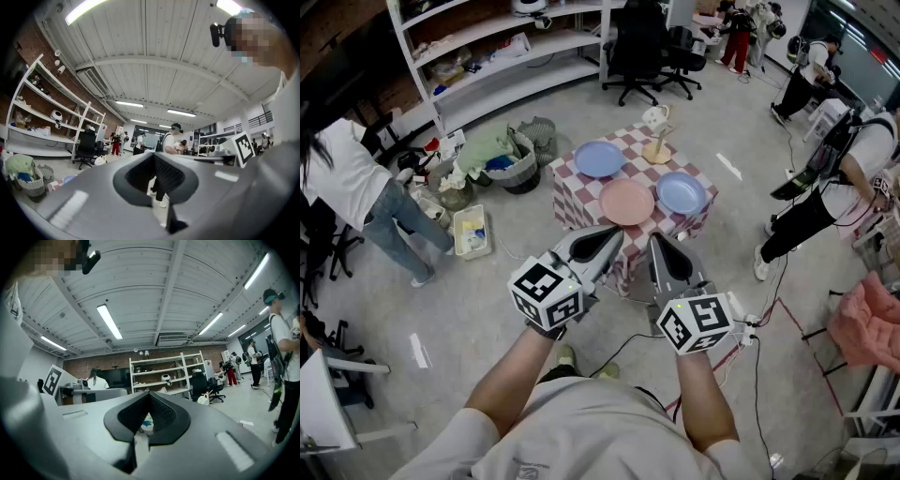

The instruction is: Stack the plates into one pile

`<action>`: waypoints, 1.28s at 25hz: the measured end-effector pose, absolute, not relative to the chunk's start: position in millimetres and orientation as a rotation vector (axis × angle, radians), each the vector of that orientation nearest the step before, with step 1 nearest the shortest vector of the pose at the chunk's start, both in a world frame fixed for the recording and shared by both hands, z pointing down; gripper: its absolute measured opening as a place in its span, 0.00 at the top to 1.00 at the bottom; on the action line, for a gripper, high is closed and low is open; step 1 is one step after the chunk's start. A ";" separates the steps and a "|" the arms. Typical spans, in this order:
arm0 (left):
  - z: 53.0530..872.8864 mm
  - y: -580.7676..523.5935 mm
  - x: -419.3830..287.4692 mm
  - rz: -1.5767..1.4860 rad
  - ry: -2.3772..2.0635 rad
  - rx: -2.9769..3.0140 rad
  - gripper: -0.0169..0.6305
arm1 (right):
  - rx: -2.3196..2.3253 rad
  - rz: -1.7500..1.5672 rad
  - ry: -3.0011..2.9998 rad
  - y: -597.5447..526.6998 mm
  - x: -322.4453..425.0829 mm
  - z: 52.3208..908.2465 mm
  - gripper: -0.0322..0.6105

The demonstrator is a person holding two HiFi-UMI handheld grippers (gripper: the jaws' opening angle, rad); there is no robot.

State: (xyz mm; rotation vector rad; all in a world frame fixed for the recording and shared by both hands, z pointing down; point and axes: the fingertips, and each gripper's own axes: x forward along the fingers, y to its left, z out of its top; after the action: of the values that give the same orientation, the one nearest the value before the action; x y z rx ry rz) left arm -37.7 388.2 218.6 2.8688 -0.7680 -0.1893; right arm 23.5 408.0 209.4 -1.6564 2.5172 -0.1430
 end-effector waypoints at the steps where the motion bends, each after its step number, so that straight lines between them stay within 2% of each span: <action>1: 219.3 388.9 -36.6 -0.188 -0.768 2.869 0.96 | -1.655 -0.142 2.518 408.5 24.2 209.8 0.94; 15: 228.4 394.8 -22.7 -0.167 -0.777 2.856 0.96 | -1.593 -0.168 2.534 415.5 34.5 214.5 0.94; 32: 256.4 330.3 -62.3 -0.158 -0.877 2.792 0.96 | -1.555 -0.343 2.485 357.6 25.6 237.8 0.94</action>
State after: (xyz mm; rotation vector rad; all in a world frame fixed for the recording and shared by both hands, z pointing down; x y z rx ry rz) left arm -62.3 330.3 256.4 2.7916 -0.8775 -0.1584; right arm 25.6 357.6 237.8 -1.5551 2.4852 -0.3434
